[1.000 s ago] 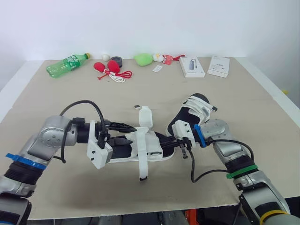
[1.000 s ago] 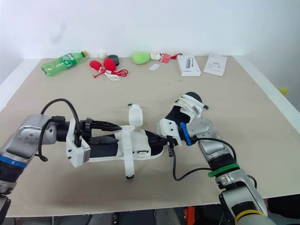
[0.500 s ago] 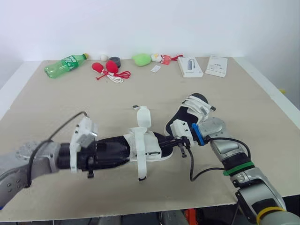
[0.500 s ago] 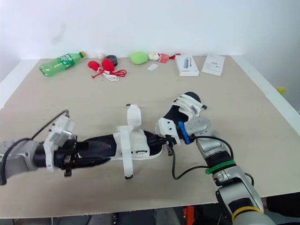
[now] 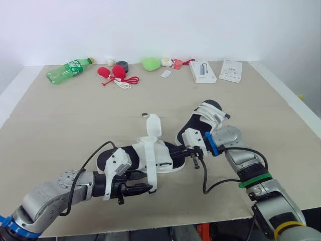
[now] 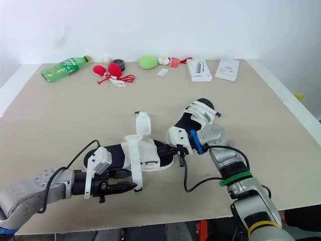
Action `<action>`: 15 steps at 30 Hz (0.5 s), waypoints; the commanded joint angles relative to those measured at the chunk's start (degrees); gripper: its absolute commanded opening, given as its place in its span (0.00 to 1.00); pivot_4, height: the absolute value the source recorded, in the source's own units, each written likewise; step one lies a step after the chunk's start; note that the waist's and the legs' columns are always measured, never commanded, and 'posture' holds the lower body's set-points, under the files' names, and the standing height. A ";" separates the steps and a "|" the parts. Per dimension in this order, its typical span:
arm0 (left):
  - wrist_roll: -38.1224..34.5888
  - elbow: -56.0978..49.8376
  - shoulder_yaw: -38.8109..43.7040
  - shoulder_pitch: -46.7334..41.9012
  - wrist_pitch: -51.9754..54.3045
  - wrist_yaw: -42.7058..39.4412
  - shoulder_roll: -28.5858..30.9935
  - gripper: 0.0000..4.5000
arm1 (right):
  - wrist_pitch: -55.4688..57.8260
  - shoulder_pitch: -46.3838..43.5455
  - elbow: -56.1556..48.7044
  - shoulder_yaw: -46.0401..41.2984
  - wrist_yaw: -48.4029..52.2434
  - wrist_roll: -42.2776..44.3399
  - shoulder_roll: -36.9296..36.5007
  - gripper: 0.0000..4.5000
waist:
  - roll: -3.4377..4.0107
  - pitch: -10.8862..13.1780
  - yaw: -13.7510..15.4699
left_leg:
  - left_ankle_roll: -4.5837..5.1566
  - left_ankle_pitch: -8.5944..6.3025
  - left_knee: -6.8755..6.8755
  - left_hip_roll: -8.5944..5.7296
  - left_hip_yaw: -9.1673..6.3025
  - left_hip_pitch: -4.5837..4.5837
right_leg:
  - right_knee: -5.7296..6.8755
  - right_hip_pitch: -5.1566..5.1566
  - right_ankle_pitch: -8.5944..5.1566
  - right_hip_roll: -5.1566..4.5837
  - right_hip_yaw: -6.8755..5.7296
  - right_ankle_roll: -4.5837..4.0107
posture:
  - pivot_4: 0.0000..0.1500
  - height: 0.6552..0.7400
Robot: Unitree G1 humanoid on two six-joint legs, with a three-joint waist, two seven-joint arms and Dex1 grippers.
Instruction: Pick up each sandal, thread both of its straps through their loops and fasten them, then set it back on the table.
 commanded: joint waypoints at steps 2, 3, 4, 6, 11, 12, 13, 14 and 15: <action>-0.64 0.55 -0.23 -1.70 1.39 -2.20 -2.97 0.51 | 0.56 0.81 0.00 0.40 -0.21 -1.67 -0.93 0.00 | 0.00 0.00 0.00 | 0.01 0.00 0.00 0.00 0.00 -0.02 | 0.00 0.00 0.00 0.00 0.01 0.00 | 1.00 1.00; -0.84 0.74 -0.10 -2.02 1.88 -2.52 -3.71 0.51 | 0.64 0.83 -0.08 0.40 -0.25 -1.66 -0.93 0.00 | 0.00 0.00 0.00 | 0.01 0.00 0.00 0.00 0.00 -0.02 | 0.00 0.00 0.00 0.00 0.00 0.00 | 1.00 1.00; -1.30 0.89 -0.12 -2.48 2.61 -2.94 -4.36 0.51 | 0.69 0.86 -0.16 0.40 -0.29 -1.66 -0.92 0.00 | 0.00 0.00 -0.01 | 0.01 0.00 0.00 0.00 0.00 -0.02 | 0.00 0.00 0.00 0.01 0.00 0.00 | 1.00 1.00; -1.45 1.13 -0.22 -3.07 3.73 -3.46 -5.34 0.39 | 0.79 0.92 -0.30 0.42 -0.38 -1.64 -0.89 0.00 | -0.01 -0.01 0.00 | 0.01 0.00 0.00 0.00 0.00 -0.02 | 0.00 0.00 0.00 0.01 0.00 0.00 | 1.00 1.00; -1.11 2.30 0.87 -2.75 4.49 -5.52 -6.29 0.01 | 0.95 1.00 -0.54 0.39 -0.45 -1.61 -0.90 0.00 | -0.01 -0.01 -0.01 | 0.01 0.01 0.00 0.00 0.00 -0.02 | 0.00 0.00 0.00 0.01 0.01 0.00 | 1.00 1.00; -2.59 2.50 2.24 -2.82 5.10 -5.68 -6.37 0.01 | 1.01 1.03 -0.61 0.36 -0.47 -1.60 -0.92 0.00 | -0.01 0.00 -0.01 | 0.01 0.01 0.00 0.00 -0.01 -0.01 | 0.00 0.00 0.00 0.01 0.01 0.00 | 1.00 1.00; -4.20 2.55 3.59 -2.91 5.89 -5.94 -6.32 0.01 | 1.08 1.06 -0.69 0.33 -0.49 -1.59 -0.93 0.00 | -0.01 0.00 -0.02 | 0.01 0.01 0.00 0.00 -0.01 -0.02 | 0.00 0.00 0.00 0.01 0.01 0.00 | 1.00 1.00; -7.14 2.37 5.52 -3.13 7.41 -6.49 -5.75 0.01 | 1.17 1.06 -0.73 0.30 -0.51 -1.57 -0.94 0.00 | -0.01 0.00 -0.03 | 0.02 0.01 0.00 0.00 -0.01 -0.02 | 0.00 0.00 0.00 0.01 0.01 0.00 | 1.00 1.00; -12.28 2.26 8.78 -3.58 9.66 -7.33 -4.33 0.01 | 1.22 1.07 -0.75 0.28 -0.49 -1.55 -0.98 0.00 | -0.02 0.00 -0.04 | 0.02 0.01 0.00 0.00 -0.01 -0.02 | 0.00 0.00 0.00 0.01 0.01 0.00 | 1.00 1.00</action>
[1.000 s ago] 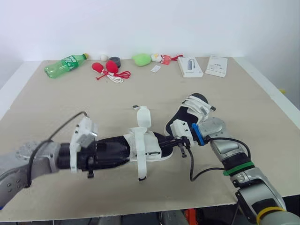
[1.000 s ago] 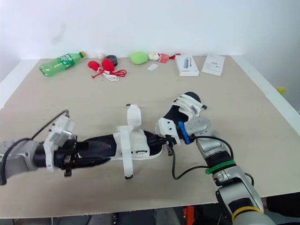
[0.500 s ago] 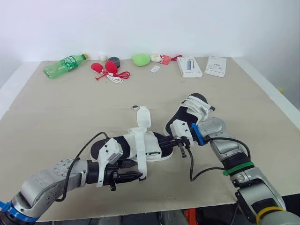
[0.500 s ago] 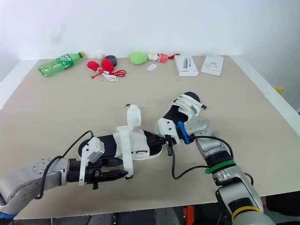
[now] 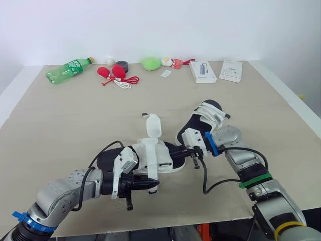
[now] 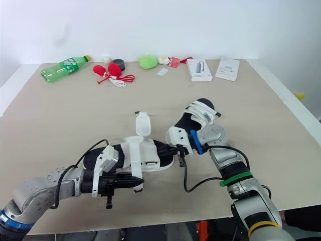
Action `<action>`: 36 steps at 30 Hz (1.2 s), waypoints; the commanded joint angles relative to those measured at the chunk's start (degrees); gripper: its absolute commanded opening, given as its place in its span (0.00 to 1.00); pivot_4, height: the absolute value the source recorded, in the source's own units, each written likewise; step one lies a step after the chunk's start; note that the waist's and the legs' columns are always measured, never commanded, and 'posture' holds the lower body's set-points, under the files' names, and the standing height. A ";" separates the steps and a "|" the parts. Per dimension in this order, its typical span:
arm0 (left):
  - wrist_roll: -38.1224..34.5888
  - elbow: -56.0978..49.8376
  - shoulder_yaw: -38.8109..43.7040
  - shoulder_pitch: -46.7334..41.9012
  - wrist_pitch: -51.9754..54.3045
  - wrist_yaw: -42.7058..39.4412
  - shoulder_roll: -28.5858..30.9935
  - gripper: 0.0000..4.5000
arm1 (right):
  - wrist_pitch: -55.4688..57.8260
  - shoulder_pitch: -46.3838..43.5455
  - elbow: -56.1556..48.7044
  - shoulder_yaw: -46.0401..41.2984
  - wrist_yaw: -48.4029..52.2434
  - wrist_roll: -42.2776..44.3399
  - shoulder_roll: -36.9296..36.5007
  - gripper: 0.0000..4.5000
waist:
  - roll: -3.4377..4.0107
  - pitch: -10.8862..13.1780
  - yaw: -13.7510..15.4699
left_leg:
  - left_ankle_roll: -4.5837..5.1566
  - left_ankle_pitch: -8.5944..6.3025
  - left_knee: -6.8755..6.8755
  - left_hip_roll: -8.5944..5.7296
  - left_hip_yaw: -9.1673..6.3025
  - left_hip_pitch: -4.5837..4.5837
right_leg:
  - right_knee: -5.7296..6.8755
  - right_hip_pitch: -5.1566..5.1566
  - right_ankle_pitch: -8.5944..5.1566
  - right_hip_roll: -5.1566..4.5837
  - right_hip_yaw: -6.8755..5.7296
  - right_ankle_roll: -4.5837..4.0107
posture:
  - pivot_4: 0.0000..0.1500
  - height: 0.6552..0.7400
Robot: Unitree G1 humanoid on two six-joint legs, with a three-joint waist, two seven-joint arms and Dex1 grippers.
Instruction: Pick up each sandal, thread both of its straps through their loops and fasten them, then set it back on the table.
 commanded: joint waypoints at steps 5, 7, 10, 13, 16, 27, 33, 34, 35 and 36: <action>-26.57 1.94 18.37 -4.07 10.42 -3.92 9.31 0.01 | 0.57 0.64 0.17 0.13 -0.11 -1.48 -1.18 0.00 | -0.15 0.09 -0.07 | 0.00 0.00 0.00 0.02 -0.05 -0.04 | 0.02 -0.07 0.00 0.00 -0.06 0.00 | 1.00 1.00; -27.87 6.57 20.24 -7.94 10.47 -0.66 8.70 0.01 | 0.47 0.43 0.45 0.15 -0.16 -1.58 -1.11 0.00 | -0.16 0.09 -0.08 | -0.07 -0.04 0.00 0.01 -0.05 -0.02 | -0.02 -0.20 0.00 -0.02 -0.06 0.00 | 1.00 1.00; -26.42 10.34 19.58 -11.57 10.23 2.43 6.88 0.01 | 0.44 0.19 0.61 0.26 -0.23 -1.65 -0.89 0.00 | -0.18 0.09 -0.08 | -0.13 -0.08 0.04 -0.12 -0.07 0.01 | -0.02 -0.15 -0.04 -0.12 -0.08 0.06 | 1.00 1.00; -21.81 12.04 15.41 -15.10 10.35 3.70 4.21 0.01 | 0.40 -0.02 0.74 0.33 -0.29 -1.67 -0.66 0.00 | -0.23 0.06 -0.03 | -0.12 -0.08 0.06 -0.16 -0.06 0.00 | -0.02 -0.02 -0.04 -0.12 -0.04 0.06 | 1.00 1.00; -19.25 12.90 12.71 -16.84 10.74 3.78 2.12 0.01 | 0.37 -0.05 0.73 0.34 -0.36 -1.74 -0.62 0.00 | -0.24 0.06 -0.06 | -0.06 -0.04 0.05 -0.13 -0.08 -0.06 | -0.01 0.05 -0.03 -0.06 -0.04 0.07 | 1.00 1.00; -24.30 12.91 11.54 -18.37 17.90 7.28 -2.85 0.01 | 1.24 1.41 -1.31 0.14 -1.16 -1.66 -1.25 0.00 | -0.24 0.06 -0.06 | -0.03 -0.02 -0.02 -0.10 -0.10 -0.07 | 0.02 0.03 -0.01 0.01 -0.01 0.10 | 1.00 1.00; -22.79 12.10 10.64 -17.13 20.16 8.30 -2.86 0.01 | 1.26 1.47 -1.44 0.28 -1.41 -1.65 -1.12 0.00 | -0.24 0.06 -0.06 | -0.03 -0.02 -0.02 -0.11 -0.10 -0.07 | 0.02 0.02 -0.01 0.01 0.00 0.10 | 1.00 1.00; -22.69 12.31 10.63 -17.02 20.56 8.72 -2.90 0.01 | 1.21 1.45 -1.42 0.32 -1.41 -1.67 -1.08 0.00 | -0.24 0.06 -0.06 | -0.03 -0.02 -0.02 -0.11 -0.10 -0.07 | 0.02 0.02 -0.01 0.01 0.00 0.10 | 1.00 1.00; -22.27 12.37 10.54 -16.95 20.73 8.92 -2.86 0.01 | 1.16 1.44 -1.38 0.35 -1.39 -1.69 -1.05 0.00 | -0.24 0.06 -0.06 | -0.03 -0.02 -0.02 -0.11 -0.10 -0.07 | 0.02 0.02 -0.01 0.01 0.00 0.10 | 1.00 1.00; -21.83 12.30 10.45 -16.88 20.64 8.78 -2.81 0.01 | 1.13 1.42 -1.36 0.39 -1.36 -1.70 -1.01 0.00 | -0.24 0.06 -0.06 | -0.03 -0.02 -0.02 -0.11 -0.10 -0.07 | 0.02 0.02 -0.01 0.01 0.00 0.10 | 1.00 1.00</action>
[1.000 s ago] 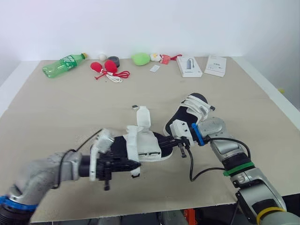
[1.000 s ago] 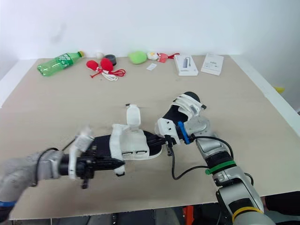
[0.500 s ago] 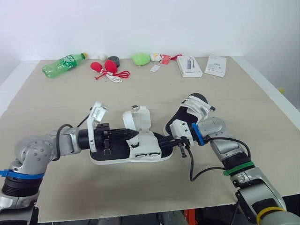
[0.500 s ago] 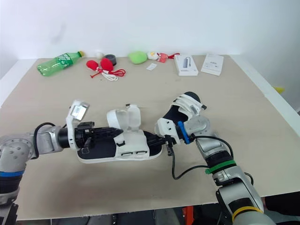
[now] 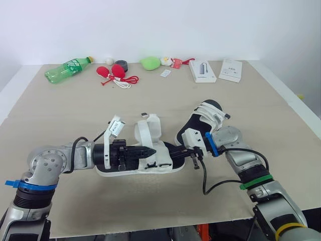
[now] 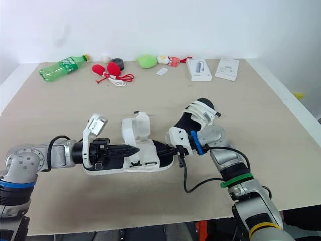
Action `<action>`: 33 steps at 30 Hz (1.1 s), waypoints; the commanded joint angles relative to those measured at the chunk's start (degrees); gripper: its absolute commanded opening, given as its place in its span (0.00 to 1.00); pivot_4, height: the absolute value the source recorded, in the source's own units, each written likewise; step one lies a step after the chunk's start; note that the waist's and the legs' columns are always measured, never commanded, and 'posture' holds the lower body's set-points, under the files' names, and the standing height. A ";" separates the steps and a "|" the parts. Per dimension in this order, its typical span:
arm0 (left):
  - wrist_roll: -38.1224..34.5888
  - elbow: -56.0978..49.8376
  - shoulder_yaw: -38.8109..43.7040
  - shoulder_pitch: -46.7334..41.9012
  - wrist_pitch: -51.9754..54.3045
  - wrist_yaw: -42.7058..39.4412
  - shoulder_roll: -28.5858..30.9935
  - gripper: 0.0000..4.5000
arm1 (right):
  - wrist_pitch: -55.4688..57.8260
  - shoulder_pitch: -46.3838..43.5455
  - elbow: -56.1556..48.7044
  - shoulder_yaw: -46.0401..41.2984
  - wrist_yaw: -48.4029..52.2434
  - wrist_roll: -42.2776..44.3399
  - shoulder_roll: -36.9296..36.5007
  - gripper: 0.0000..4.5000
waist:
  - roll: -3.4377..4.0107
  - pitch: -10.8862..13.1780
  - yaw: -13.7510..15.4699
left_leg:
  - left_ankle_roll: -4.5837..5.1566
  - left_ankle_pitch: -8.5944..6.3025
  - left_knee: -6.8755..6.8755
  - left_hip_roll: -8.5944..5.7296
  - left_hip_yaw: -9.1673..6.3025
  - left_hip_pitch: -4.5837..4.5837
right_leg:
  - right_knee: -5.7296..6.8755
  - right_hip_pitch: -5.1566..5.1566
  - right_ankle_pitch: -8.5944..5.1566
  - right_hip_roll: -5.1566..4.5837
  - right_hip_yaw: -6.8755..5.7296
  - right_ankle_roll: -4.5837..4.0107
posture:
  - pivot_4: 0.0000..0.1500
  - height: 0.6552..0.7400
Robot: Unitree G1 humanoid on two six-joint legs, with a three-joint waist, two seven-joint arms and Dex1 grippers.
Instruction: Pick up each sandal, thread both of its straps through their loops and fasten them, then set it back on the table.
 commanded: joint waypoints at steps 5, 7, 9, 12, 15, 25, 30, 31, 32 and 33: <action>1.43 -1.40 -0.22 0.25 0.84 0.23 -0.20 0.01 | 0.28 0.71 0.23 0.69 -0.14 -1.63 -0.52 0.00 | 0.00 0.00 0.00 | 0.00 0.00 0.00 0.00 0.00 0.00 | 0.00 0.00 0.00 0.00 0.00 0.00 | 1.00 1.00; 3.44 -1.57 -1.12 0.49 0.22 -0.60 0.24 0.01 | 0.20 0.70 0.24 0.77 -0.10 -1.64 -0.44 0.00 | 0.00 0.00 0.00 | 0.00 0.00 0.00 0.00 0.00 0.00 | 0.00 0.00 0.00 0.00 0.00 0.00 | 1.00 1.00; 5.75 -1.98 -2.06 0.75 -0.77 -1.73 0.60 0.01 | 0.17 0.70 0.19 0.81 -0.07 -1.63 -0.40 0.00 | 0.00 0.00 0.00 | 0.00 0.00 0.00 0.00 0.00 0.00 | 0.00 0.00 0.00 0.00 0.00 0.00 | 1.00 1.00; 9.37 -2.69 -3.74 0.83 -2.51 -3.92 1.21 0.01 | 0.14 0.67 0.18 0.84 -0.07 -1.66 -0.38 0.00 | 0.00 0.00 -0.01 | -0.02 -0.01 0.00 0.00 0.00 0.00 | 0.00 -0.01 0.00 0.00 0.01 0.00 | 1.00 1.00; 12.84 -3.50 -5.36 0.63 -4.42 -6.44 1.68 0.01 | 0.09 0.61 0.25 0.82 0.00 -1.71 -0.46 0.00 | 0.00 0.00 0.00 | -0.03 -0.02 0.00 0.00 0.00 0.00 | -0.01 -0.02 0.00 0.00 0.00 0.00 | 1.00 1.00; 14.99 -5.48 -5.40 0.30 -5.91 -11.20 0.79 0.18 | 0.12 0.75 0.08 0.65 0.03 -1.77 -0.86 0.00 | 0.00 0.00 -0.01 | -0.03 -0.02 0.00 -0.01 0.00 0.00 | -0.01 -0.02 0.00 -0.01 0.01 0.00 | 1.00 1.00; 16.04 -6.55 -4.98 -0.08 -6.78 -12.90 1.65 0.67 | 0.11 0.59 0.21 0.57 -0.01 -1.90 -0.93 0.00 | 0.00 0.00 -0.01 | -0.03 -0.02 0.00 -0.01 0.00 0.00 | -0.01 -0.02 0.00 -0.01 0.01 0.00 | 1.00 1.00; 16.84 -6.09 -4.77 -0.37 -7.25 -13.00 1.99 0.67 | 0.13 0.57 0.19 0.58 -0.04 -1.93 -0.92 0.00 | 0.00 0.00 -0.01 | -0.03 -0.02 0.00 -0.01 0.00 0.00 | -0.01 -0.02 0.00 -0.01 0.01 0.00 | 1.00 1.00; 17.65 -5.35 -4.41 -0.78 -7.78 -13.07 2.27 0.67 | 0.14 0.56 0.20 0.59 -0.04 -1.95 -0.91 0.00 | 0.00 0.00 -0.01 | -0.03 -0.02 0.00 0.00 0.00 0.00 | -0.01 -0.02 0.00 -0.02 0.01 0.00 | 1.00 1.00; 18.44 -4.54 -3.96 -1.26 -8.41 -13.24 2.54 0.67 | 0.13 0.51 0.24 0.62 -0.04 -1.98 -0.88 0.00 | 0.00 0.00 -0.01 | -0.03 -0.02 0.00 -0.01 0.00 0.00 | -0.01 -0.02 0.00 -0.02 0.01 0.00 | 1.00 1.00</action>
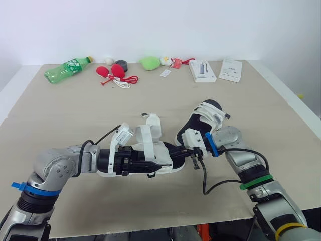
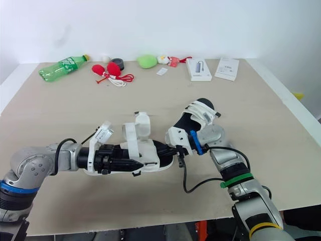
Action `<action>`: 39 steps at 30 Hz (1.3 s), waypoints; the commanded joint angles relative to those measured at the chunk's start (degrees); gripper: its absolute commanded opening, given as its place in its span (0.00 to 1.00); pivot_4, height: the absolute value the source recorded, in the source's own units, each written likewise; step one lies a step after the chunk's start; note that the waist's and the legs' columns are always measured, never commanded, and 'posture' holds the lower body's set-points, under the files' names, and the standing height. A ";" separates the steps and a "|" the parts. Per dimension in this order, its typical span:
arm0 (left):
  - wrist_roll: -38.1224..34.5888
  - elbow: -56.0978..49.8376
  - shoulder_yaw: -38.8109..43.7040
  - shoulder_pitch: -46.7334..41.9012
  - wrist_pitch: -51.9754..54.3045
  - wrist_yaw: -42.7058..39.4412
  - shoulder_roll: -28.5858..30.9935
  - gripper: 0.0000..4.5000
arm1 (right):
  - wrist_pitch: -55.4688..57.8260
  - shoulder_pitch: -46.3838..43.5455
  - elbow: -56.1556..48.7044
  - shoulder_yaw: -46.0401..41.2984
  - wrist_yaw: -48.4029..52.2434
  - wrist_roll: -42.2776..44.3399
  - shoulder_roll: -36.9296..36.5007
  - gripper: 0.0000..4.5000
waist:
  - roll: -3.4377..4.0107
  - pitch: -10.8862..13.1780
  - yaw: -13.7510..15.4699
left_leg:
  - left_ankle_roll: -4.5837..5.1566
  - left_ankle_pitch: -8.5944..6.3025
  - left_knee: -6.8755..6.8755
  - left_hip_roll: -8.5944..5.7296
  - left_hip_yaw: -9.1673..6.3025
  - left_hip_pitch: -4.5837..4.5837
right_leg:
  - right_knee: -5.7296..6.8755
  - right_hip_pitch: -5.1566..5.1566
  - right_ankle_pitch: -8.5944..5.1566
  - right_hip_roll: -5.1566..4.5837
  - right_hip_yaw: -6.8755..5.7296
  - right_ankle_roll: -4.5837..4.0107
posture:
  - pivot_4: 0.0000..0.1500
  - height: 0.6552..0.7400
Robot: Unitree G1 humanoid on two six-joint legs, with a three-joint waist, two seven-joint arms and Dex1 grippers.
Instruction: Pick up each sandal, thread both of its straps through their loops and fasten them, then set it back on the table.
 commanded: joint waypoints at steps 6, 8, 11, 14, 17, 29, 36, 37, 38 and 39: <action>5.96 5.07 4.31 -4.96 -5.49 -0.29 0.78 0.67 | -0.10 0.14 1.11 0.79 -0.10 -1.93 -0.47 0.00 | 0.00 0.00 0.00 | 0.00 0.00 0.00 0.00 0.00 -0.01 | 0.00 -0.01 0.00 0.00 0.00 0.00 | 1.00 1.00; 5.86 5.58 4.92 -5.74 -5.51 -0.09 0.05 0.67 | -0.26 0.02 1.27 0.87 -0.08 -2.04 -0.37 0.00 | 0.00 0.00 0.00 | 0.01 0.00 -0.01 0.00 0.00 -0.01 | 0.00 -0.01 0.00 0.01 -0.01 0.00 | 1.00 1.00; 4.82 5.50 5.33 -6.12 -4.92 -0.43 -0.80 0.62 | -0.43 0.01 1.45 0.92 -0.04 -2.09 -0.38 0.00 | 0.00 0.00 0.00 | 0.01 0.00 -0.02 0.00 0.00 -0.02 | 0.00 0.00 0.00 0.01 -0.01 0.00 | 1.00 1.00; 5.80 4.78 4.57 -5.68 -5.67 -1.55 -0.80 0.42 | -0.49 0.21 1.34 0.88 0.06 -2.06 -0.59 0.00 | 0.00 0.00 0.00 | 0.01 0.00 -0.02 0.00 0.00 -0.01 | 0.00 0.00 0.00 0.01 -0.01 0.00 | 1.00 1.00; 6.60 4.16 3.78 -4.70 -5.94 -2.58 -0.26 0.22 | -0.37 0.30 1.21 0.89 0.07 -2.06 -0.67 0.00 | 0.00 0.00 0.00 | 0.01 0.00 -0.02 0.00 0.00 -0.01 | 0.00 0.00 0.00 0.01 -0.01 0.00 | 1.00 1.00; 7.86 -1.97 0.63 1.44 -5.75 -3.15 -0.91 0.02 | -0.34 0.37 1.23 1.07 0.03 -2.19 -0.59 0.00 | 0.00 0.00 0.00 | 0.01 0.00 -0.02 0.00 0.00 0.00 | 0.00 0.01 0.00 0.00 0.01 0.01 | 1.00 1.00; 6.14 -4.72 1.05 2.70 -3.68 -2.84 0.10 0.13 | -0.76 0.21 1.68 1.22 0.21 -2.25 -0.39 0.00 | 0.00 0.00 0.00 | 0.01 0.00 -0.02 0.01 0.00 0.00 | 0.00 0.00 -0.01 0.00 0.01 0.01 | 1.00 1.00; 6.21 -5.09 1.07 2.59 -3.93 -3.54 0.57 0.18 | -0.87 0.14 1.83 1.25 0.25 -2.28 -0.34 0.00 | 0.00 0.00 0.00 | 0.01 0.00 -0.02 0.01 0.00 0.00 | 0.00 -0.01 -0.01 0.00 0.01 0.01 | 1.00 1.00; 6.63 -5.36 1.03 2.45 -4.41 -4.07 0.97 0.28 | -1.02 0.07 1.98 1.30 0.31 -2.33 -0.32 0.00 | 0.00 0.00 -0.01 | 0.01 0.00 -0.02 0.01 0.00 0.00 | 0.00 -0.01 0.00 0.00 0.01 0.01 | 1.00 1.00; 6.96 -5.61 1.03 2.25 -4.77 -4.58 1.45 0.38 | -1.33 -0.03 2.19 1.40 0.40 -2.47 -0.33 0.00 | 0.00 0.00 -0.01 | 0.01 -0.01 -0.02 0.00 0.01 0.00 | 0.00 -0.01 -0.01 0.00 0.01 0.01 | 1.00 1.00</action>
